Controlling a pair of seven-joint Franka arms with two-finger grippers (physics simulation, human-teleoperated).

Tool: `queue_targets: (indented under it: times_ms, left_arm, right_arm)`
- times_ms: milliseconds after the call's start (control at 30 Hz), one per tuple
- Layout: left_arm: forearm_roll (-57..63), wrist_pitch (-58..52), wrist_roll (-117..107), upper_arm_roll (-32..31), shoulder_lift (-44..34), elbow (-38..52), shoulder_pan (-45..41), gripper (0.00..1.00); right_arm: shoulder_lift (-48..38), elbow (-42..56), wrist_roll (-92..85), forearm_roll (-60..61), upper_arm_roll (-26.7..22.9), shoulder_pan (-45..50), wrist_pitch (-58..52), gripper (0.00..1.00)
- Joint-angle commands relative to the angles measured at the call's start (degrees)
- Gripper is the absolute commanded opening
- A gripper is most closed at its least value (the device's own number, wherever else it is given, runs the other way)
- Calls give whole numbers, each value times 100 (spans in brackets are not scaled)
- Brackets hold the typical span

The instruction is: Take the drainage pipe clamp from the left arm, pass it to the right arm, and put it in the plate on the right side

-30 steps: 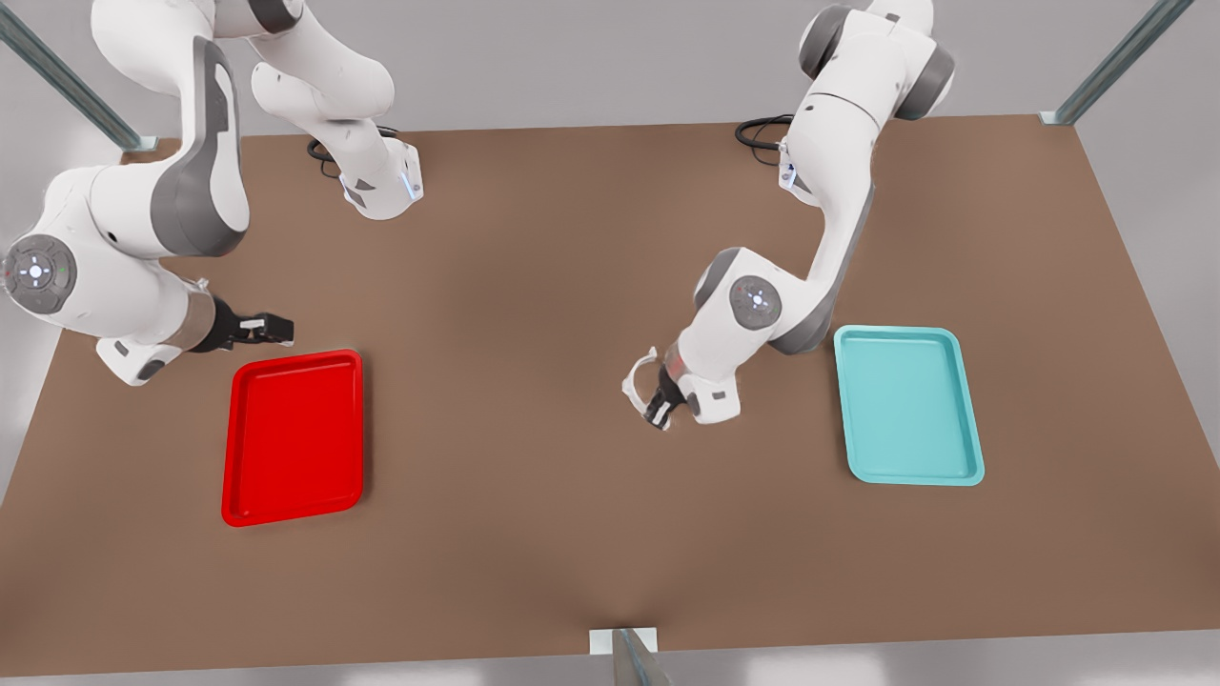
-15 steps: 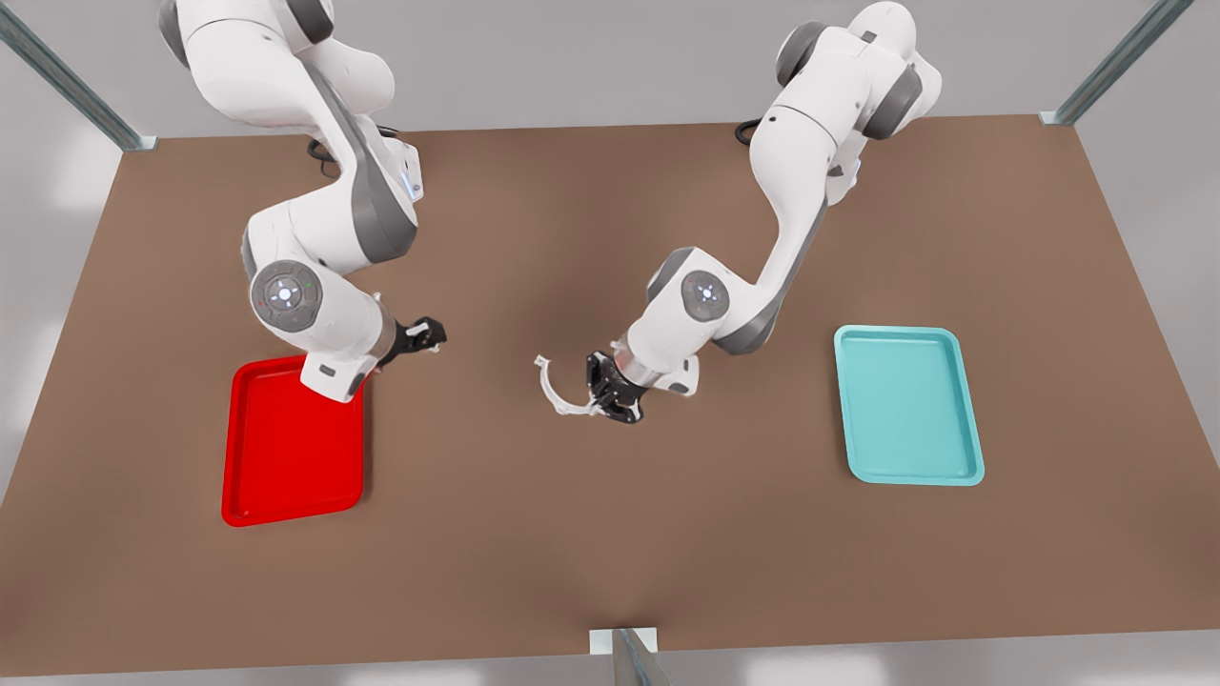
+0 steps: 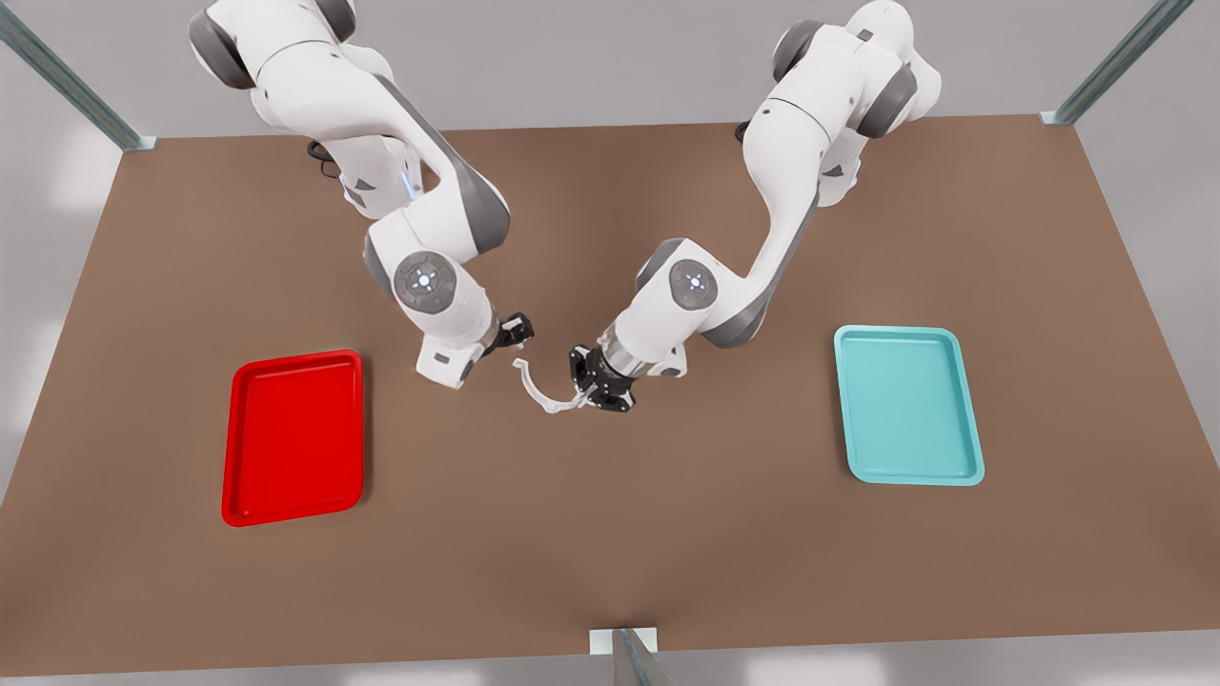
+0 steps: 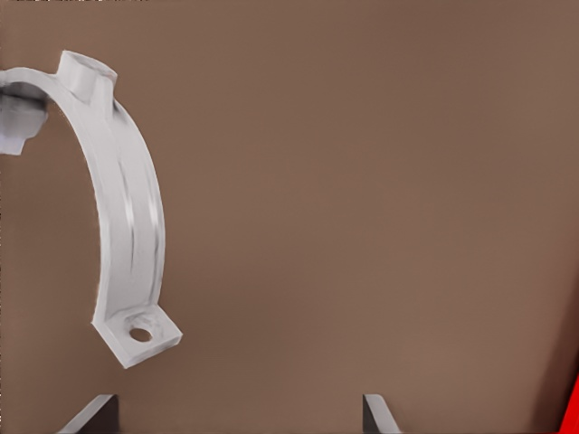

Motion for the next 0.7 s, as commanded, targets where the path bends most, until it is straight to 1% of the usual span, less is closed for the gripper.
queue_targets:
  times_ms: [0,67,133,200,367,433,667]
  left_arm:
    - [34,11,-3650,5,-8,7,-38,21]
    - [34,11,-3650,5,-8,7,-38,21]
    - [34,11,-3650,5,-8,7,-29,21]
    - [34,11,-3650,5,-8,7,-38,21]
    - [34,11,-3650,5,-8,7,-38,21]
    - [34,20,-3650,5,-8,7,-38,21]
    - [34,20,-3650,5,-8,7,-38,21]
  right_arm:
    - [9,-130,1164,-10,31,59,790,100]
    - [9,-148,1367,-63,31,235,932,100]
    - [-175,-174,1367,-89,31,182,703,100]
    - [-219,-165,1375,-142,31,191,738,100]
    - [-26,-174,1411,-485,31,208,1336,100]
    - [44,-209,1411,-643,31,208,1441,100]
    - [88,-280,1411,-643,31,182,1705,100]
